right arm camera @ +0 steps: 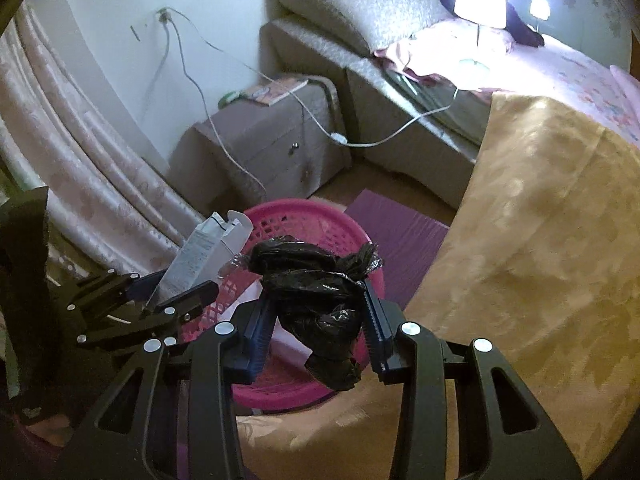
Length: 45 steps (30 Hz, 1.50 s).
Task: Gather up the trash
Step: 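Carry box and dark bag to the pink wastebasket and open both tools, then move both tools back over the trash on the bed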
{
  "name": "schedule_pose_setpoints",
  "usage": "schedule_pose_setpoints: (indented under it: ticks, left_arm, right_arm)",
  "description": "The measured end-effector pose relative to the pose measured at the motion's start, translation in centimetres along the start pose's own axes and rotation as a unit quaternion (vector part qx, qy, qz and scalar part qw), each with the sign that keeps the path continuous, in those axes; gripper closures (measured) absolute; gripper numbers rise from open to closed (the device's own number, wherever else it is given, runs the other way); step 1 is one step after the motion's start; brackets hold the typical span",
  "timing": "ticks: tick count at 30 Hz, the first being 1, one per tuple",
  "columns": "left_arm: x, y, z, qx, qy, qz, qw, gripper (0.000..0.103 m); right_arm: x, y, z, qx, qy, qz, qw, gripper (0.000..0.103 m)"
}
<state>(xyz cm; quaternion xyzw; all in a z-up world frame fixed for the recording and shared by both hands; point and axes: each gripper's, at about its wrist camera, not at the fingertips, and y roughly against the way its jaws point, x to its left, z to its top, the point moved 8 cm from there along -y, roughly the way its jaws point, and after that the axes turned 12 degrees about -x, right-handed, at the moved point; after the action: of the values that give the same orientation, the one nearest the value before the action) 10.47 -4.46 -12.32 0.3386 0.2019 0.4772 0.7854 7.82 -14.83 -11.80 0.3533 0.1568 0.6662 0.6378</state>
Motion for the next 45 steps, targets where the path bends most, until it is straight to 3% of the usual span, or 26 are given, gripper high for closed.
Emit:
schedule_pose_setpoints:
  ticks: [7,10,12,14,23,32,45]
  left_arm:
    - [0.1,-0.4,-0.3,0.004,-0.013,0.017,0.9998,0.068]
    - [0.3,-0.5,-0.4,0.007,-0.016,0.024,0.9996,0.068]
    - [0.4,-0.4,-0.3,0.006,-0.018,0.026,0.9995,0.064]
    - [0.4,-0.4,-0.3,0.006,-0.017,0.028,0.9994,0.054]
    - [1.4,-0.1,0.1,0.002,0.000,0.043,0.9991,0.038]
    - [0.6,0.3,0.3,-0.010,0.000,0.039,0.9992,0.035]
    - [-4.1,1.6,0.4,-0.036,-0.035,-0.006,0.9987,0.034]
  right_arm:
    - [0.1,-1.2,-0.3,0.012,-0.016,0.004,1.000,0.062]
    - [-0.1,-1.1,-0.2,0.008,-0.022,0.002,1.000,0.049]
    - [-0.2,-1.1,-0.2,0.007,-0.026,0.003,1.000,0.044]
    - [-0.3,-1.0,-0.2,0.005,-0.028,0.002,1.000,0.043]
    - [-1.6,0.9,0.2,-0.018,-0.046,-0.009,0.999,0.042]
    - [-3.4,3.9,-0.4,-0.049,-0.053,-0.031,0.997,0.041]
    - [-9.4,11.1,-2.6,-0.102,-0.062,-0.109,0.987,0.041]
